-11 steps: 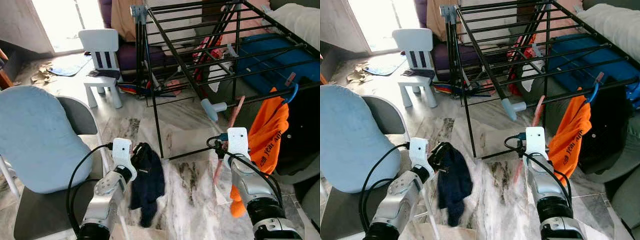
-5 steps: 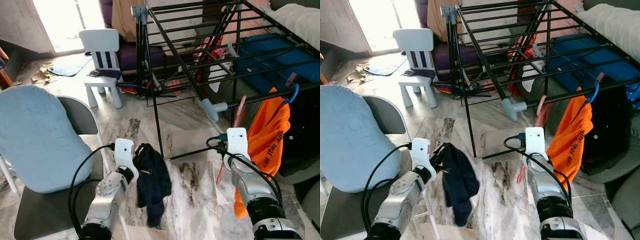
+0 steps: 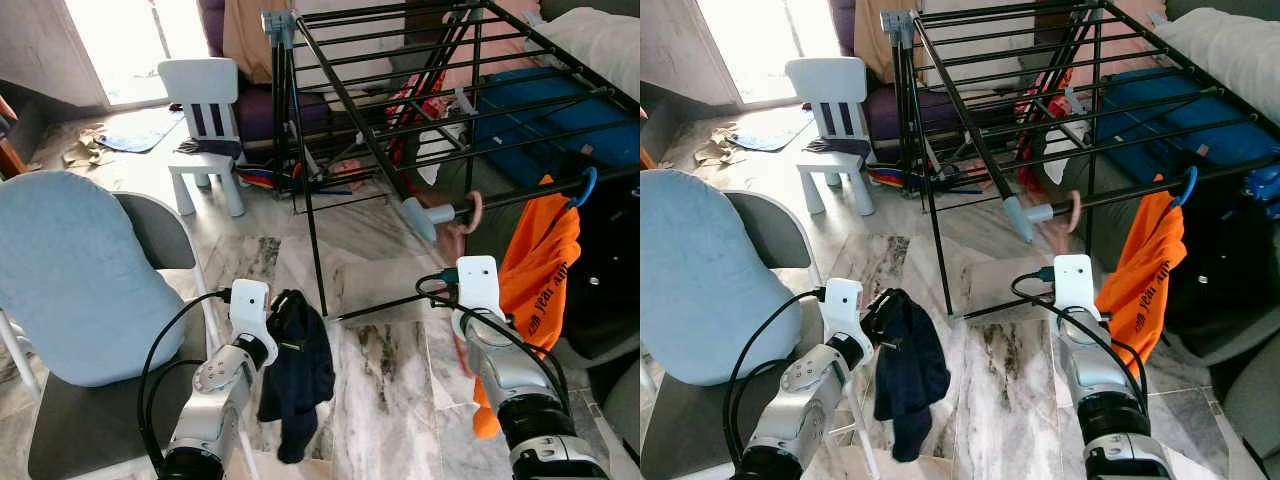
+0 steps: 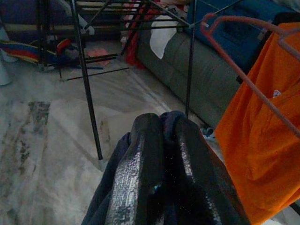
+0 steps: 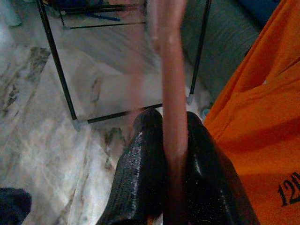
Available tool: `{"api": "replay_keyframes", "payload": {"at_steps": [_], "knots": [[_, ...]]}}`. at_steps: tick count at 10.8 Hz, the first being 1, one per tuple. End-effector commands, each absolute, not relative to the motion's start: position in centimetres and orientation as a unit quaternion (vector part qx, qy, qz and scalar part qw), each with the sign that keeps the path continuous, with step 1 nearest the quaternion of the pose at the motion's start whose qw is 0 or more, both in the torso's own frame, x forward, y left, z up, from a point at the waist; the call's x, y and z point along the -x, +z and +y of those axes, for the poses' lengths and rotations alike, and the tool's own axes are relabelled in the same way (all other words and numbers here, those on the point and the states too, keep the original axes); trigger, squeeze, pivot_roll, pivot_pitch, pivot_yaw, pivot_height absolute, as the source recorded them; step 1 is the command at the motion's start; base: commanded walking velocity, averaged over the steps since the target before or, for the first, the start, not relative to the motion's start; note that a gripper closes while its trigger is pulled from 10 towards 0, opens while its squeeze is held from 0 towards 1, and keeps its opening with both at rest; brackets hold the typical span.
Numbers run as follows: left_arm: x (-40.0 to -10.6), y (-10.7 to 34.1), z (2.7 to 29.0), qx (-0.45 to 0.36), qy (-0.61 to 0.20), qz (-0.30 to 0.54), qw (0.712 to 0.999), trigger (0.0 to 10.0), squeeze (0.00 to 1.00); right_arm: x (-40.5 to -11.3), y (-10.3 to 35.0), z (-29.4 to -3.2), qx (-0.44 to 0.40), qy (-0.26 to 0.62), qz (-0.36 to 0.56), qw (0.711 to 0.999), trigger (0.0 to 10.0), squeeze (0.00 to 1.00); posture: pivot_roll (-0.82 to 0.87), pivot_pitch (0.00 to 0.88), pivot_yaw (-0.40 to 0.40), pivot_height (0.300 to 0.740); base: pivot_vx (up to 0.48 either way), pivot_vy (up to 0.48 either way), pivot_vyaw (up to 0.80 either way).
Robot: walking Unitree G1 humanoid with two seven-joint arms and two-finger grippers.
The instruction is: Hang hanger
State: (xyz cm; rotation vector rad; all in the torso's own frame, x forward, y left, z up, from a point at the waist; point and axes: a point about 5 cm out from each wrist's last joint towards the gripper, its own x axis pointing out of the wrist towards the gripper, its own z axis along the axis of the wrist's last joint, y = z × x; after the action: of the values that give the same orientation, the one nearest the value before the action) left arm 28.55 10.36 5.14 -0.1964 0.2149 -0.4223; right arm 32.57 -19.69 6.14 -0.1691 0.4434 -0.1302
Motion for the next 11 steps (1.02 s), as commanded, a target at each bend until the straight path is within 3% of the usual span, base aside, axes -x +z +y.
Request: {"api": "replay_keyframes", "payload": {"at_steps": [1, 4, 6, 9, 11], "knots": [[-28.8, 5.4, 10.3, 0.089, -0.213, 0.103, 0.968, 10.0, 0.0, -32.8, 6.6, -19.4, 0.089, -0.058, 0.211, 0.972, 0.0, 0.0, -0.2, 0.0, 0.048, 0.74, 0.0, 0.0, 0.0], [-28.8, 5.4, 10.2, 0.089, -0.212, 0.106, 0.968, 10.0, 0.0, -32.7, 6.7, -19.3, 0.094, -0.055, 0.205, 0.973, 0.0, 0.0, -0.19, 0.0, 0.05, 0.74, 0.0, 0.0, 0.0], [-28.6, 5.9, 10.1, 0.1, -0.199, 0.095, 0.97, 10.0, 0.0, -32.3, 7.9, -19.5, 0.093, -0.068, 0.146, 0.983, 0.0, 0.0, -0.18, 0.0, 0.046, 0.74, 0.0, 0.0, 0.0], [-28.3, 5.8, 10.5, 0.09, -0.172, 0.093, 0.977, 10.0, 0.0, -30.0, 7.9, -19.7, 0.085, -0.061, 0.1, 0.989, 10.0, 0.0, -0.18, 0.0, 0.041, 0.74, 0.0, 0.0, 0.0], [-28.1, 5.8, 11.0, 0.085, -0.149, 0.091, 0.981, 10.0, 0.0, -27.8, 5.8, -20.1, 0.106, -0.037, 0.116, 0.987, 10.0, 0.0, -0.18, 0.0, 0.037, 0.74, 0.0, 0.0, 0.0]]}}
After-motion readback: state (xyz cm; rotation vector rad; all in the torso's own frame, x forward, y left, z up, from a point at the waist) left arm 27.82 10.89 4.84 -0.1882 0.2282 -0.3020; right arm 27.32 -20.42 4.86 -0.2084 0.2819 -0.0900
